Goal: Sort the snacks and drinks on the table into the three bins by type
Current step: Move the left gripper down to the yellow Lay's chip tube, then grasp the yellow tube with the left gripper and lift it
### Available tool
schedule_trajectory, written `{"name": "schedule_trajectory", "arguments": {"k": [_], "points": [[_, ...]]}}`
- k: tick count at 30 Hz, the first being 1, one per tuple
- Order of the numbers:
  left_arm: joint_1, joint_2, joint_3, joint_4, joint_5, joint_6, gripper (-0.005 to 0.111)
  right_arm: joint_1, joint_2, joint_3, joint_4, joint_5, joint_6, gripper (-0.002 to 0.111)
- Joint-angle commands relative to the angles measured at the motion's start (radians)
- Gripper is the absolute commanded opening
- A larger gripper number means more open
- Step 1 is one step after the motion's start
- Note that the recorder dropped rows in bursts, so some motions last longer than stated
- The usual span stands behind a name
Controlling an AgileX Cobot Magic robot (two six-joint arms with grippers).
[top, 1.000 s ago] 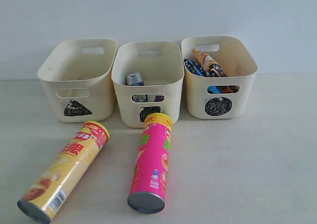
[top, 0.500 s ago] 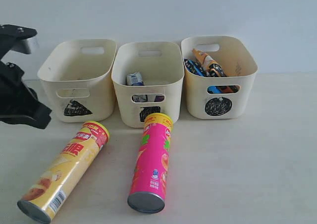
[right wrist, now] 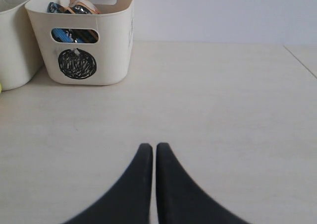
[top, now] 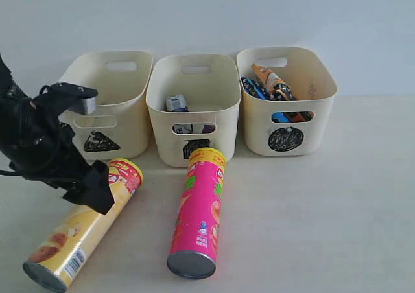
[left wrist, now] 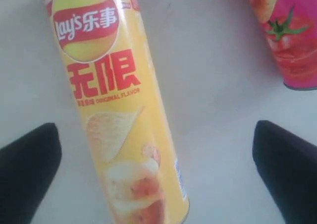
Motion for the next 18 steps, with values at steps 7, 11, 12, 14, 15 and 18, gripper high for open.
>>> {"name": "schedule_trajectory", "arguments": {"k": [7, 11, 12, 14, 15, 18], "points": [[-0.004, 0.158, -0.009, -0.016, -0.142, 0.030, 0.100, -0.005, -0.005, 0.005, -0.010, -0.010, -0.006, 0.000], [-0.004, 0.208, -0.009, -0.016, -0.182, 0.030, 0.098, -0.005, -0.005, 0.005, -0.010, -0.010, -0.006, 0.000], [-0.004, 0.231, -0.009, -0.016, -0.204, 0.030, 0.095, -0.005, -0.005, 0.005, -0.010, -0.010, -0.006, 0.000], [-0.004, 0.248, -0.009, -0.016, -0.223, 0.028, 0.094, -0.005, -0.005, 0.005, -0.010, -0.010, -0.006, 0.000], [-0.004, 0.261, -0.009, -0.016, -0.237, 0.028, 0.093, -0.005, -0.005, 0.005, -0.010, -0.010, -0.006, 0.000], [-0.004, 0.284, -0.009, -0.001, -0.251, 0.028, 0.084, -0.005, -0.005, 0.005, -0.010, -0.010, -0.006, 0.000]]}}
